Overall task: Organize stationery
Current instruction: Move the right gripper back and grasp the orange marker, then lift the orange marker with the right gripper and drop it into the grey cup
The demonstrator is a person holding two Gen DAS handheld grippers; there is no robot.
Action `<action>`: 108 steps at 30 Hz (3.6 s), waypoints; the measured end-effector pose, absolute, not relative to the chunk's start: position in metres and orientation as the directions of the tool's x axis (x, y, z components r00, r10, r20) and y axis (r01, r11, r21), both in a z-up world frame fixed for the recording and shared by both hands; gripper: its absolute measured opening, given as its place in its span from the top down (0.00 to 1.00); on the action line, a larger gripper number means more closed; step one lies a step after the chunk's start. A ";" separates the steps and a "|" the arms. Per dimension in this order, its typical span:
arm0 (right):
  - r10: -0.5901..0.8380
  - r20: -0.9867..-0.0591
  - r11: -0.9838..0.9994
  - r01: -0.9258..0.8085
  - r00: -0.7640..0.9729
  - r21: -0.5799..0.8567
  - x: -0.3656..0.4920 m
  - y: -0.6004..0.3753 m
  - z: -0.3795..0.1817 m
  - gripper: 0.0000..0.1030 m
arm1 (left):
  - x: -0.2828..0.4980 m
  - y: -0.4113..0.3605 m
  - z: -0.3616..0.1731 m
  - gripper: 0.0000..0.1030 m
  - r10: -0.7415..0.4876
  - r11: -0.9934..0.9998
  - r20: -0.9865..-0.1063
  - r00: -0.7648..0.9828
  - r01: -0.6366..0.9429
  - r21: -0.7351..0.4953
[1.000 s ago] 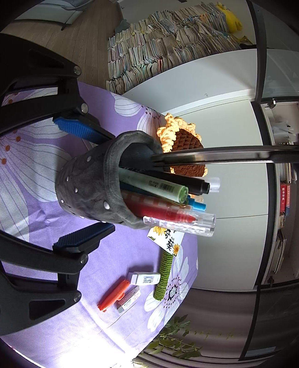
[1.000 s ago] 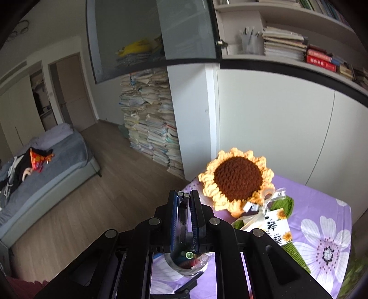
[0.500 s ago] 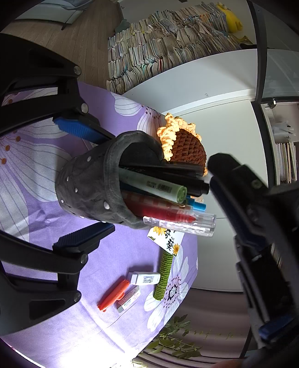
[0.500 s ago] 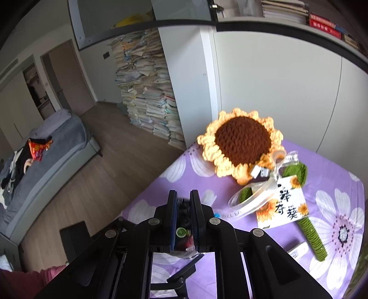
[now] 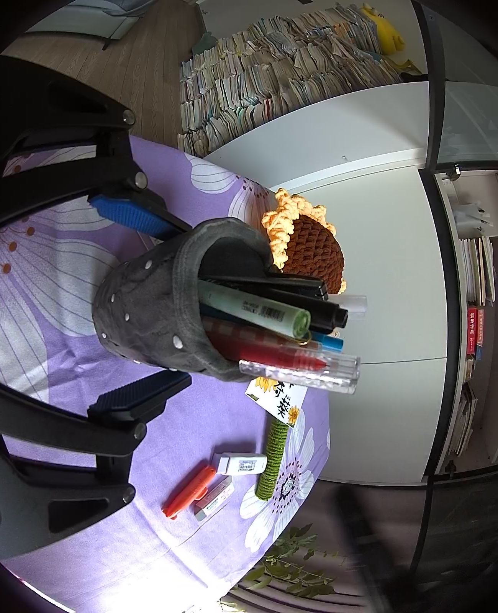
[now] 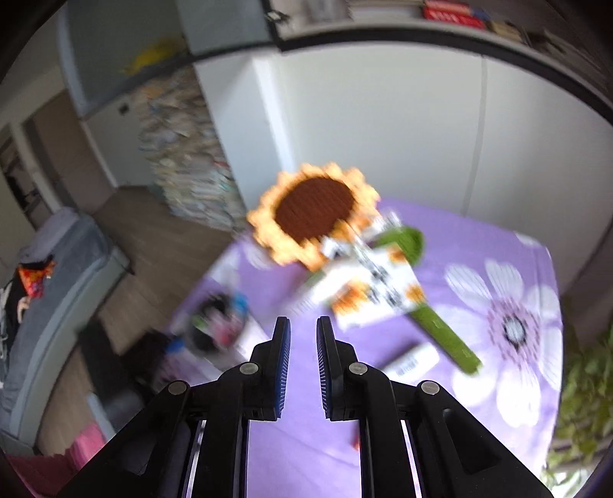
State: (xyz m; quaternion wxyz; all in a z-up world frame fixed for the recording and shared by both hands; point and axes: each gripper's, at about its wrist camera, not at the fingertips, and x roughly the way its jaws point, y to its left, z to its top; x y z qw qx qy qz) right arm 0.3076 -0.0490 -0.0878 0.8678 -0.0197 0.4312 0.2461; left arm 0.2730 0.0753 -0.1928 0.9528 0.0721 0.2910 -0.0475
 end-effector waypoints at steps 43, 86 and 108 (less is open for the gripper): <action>0.263 -0.903 0.900 -0.425 0.340 0.102 0.324 -0.049 -0.166 0.84 | 0.271 0.076 -0.193 0.33 -0.043 0.985 -0.562 0.826 0.130 0.115; 0.601 -0.627 0.773 -0.558 0.496 0.300 0.293 -0.024 -0.046 0.86 | 0.272 0.075 -0.193 0.33 -0.043 0.985 -0.568 0.822 0.130 0.113; 0.732 -0.580 0.632 -0.676 0.358 0.379 0.343 0.057 -0.100 0.86 | 0.273 0.074 -0.194 0.33 -0.044 0.985 -0.572 0.819 0.131 0.112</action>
